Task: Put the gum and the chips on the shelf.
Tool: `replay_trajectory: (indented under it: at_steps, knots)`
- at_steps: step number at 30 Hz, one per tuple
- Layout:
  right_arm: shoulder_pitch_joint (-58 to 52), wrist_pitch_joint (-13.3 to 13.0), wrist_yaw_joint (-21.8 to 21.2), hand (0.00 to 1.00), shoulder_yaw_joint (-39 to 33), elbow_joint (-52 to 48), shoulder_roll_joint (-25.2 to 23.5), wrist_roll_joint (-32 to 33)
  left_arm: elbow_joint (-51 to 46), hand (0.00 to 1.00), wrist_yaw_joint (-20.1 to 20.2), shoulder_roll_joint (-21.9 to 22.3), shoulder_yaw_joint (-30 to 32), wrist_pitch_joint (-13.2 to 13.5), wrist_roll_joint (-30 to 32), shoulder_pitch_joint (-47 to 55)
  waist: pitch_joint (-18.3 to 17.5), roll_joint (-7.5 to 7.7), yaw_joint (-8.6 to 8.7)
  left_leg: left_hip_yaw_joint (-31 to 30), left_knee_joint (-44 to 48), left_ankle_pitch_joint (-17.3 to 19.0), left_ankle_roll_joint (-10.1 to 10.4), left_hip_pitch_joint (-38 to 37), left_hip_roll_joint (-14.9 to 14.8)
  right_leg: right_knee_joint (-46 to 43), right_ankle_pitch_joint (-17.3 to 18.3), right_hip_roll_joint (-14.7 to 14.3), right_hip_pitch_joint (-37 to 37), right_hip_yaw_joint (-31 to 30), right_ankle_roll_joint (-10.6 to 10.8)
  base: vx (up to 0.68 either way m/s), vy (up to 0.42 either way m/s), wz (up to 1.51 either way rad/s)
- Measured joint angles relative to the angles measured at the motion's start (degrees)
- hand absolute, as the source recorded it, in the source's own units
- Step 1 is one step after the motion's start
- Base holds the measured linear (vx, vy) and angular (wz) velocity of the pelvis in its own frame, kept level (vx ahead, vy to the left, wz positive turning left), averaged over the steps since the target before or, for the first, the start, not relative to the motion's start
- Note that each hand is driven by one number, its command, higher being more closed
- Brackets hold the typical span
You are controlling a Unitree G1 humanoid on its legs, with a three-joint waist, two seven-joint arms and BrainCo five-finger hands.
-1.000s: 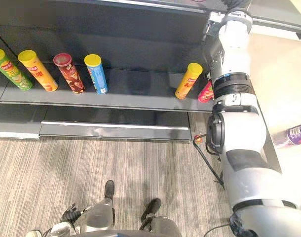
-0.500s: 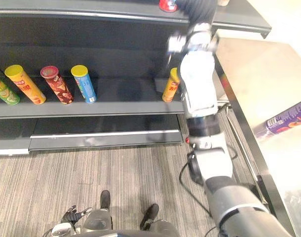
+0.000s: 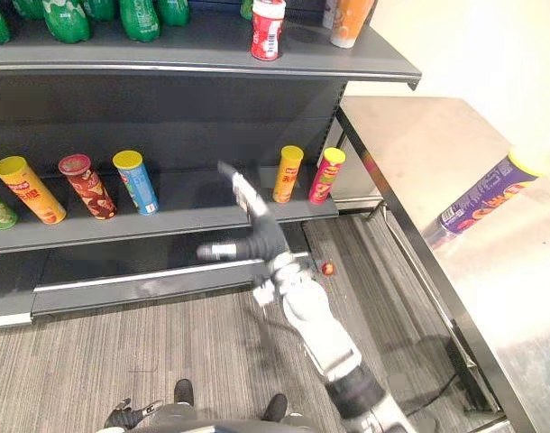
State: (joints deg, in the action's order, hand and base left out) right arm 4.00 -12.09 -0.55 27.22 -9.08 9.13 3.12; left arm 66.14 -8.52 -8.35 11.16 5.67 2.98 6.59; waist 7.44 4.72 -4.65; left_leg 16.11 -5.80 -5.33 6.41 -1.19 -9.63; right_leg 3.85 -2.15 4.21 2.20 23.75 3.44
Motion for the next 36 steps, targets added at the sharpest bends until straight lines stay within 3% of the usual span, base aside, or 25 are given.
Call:
replay_trajectory:
  at_steps: [5,8,13,15,20,24,36]
  knots:
    - [-12.1,1.3,-6.2,0.0,0.4,14.9,0.1,2.5,0.3,0.0,0.0,1.1,0.8,0.4,0.0,0.6,-1.5,-1.19,1.33,1.1,0.0,1.0,-0.1,-1.0,0.4,0.0,0.0,0.4,0.2,-1.1,0.1,0.07,0.011,-0.12]
    - [-15.5,2.3,-7.2,0.0,-5.0,30.4,-1.0,-1.3,0.6,0.0,0.1,2.1,2.6,0.4,-0.1,0.6,-1.9,-1.96,2.11,1.7,0.1,1.3,-0.1,-1.2,0.6,-0.1,0.0,0.7,0.2,-1.6,0.1,0.08,0.017,-0.08]
    - [-15.0,3.8,-3.2,0.0,-20.2,53.1,-1.8,-12.1,0.6,0.0,0.4,3.2,2.7,0.4,-0.4,0.8,-2.1,-3.8,2.92,2.8,0.2,1.6,-0.5,-2.3,1.0,-0.5,-0.1,1.0,0.4,-2.5,0.2,0.05,0.012,-0.11]
    - [-13.1,4.0,0.5,0.0,-28.1,61.4,-1.7,-15.1,0.6,0.0,0.5,3.3,2.6,0.5,-0.5,0.4,-2.2,-4.13,2.98,3.0,0.2,1.9,-0.3,-3.4,0.9,-0.6,0.0,1.0,1.2,-2.6,0.2,0.05,0.007,-0.03]
    - [-13.4,5.7,3.6,0.0,-41.4,73.3,-3.6,-12.4,1.2,0.0,0.5,3.4,2.7,0.4,-0.6,0.2,-2.1,-4.4,3.07,3.7,0.0,2.6,0.0,-4.1,1.0,0.0,0.5,1.0,1.8,-3.0,0.8,0.02,0.004,-0.04]
    - [-14.8,6.8,5.2,0.0,-47.8,75.0,-5.2,-7.5,2.2,0.0,1.0,3.4,2.8,0.4,-0.6,0.2,-2.1,-4.88,3.81,4.0,-0.1,2.9,0.0,-4.4,1.2,0.2,0.5,1.2,1.9,-3.3,0.9,0.03,0.008,-0.06]
    - [-13.7,7.9,5.2,0.0,-56.1,75.8,-6.7,-4.1,4.0,0.0,2.4,3.6,4.6,0.4,-2.9,0.2,-2.1,-5.2,4.07,5.5,-0.1,3.5,-0.2,-5.2,1.3,0.7,0.3,1.1,2.2,-4.6,1.0,0.04,0.003,-0.06]
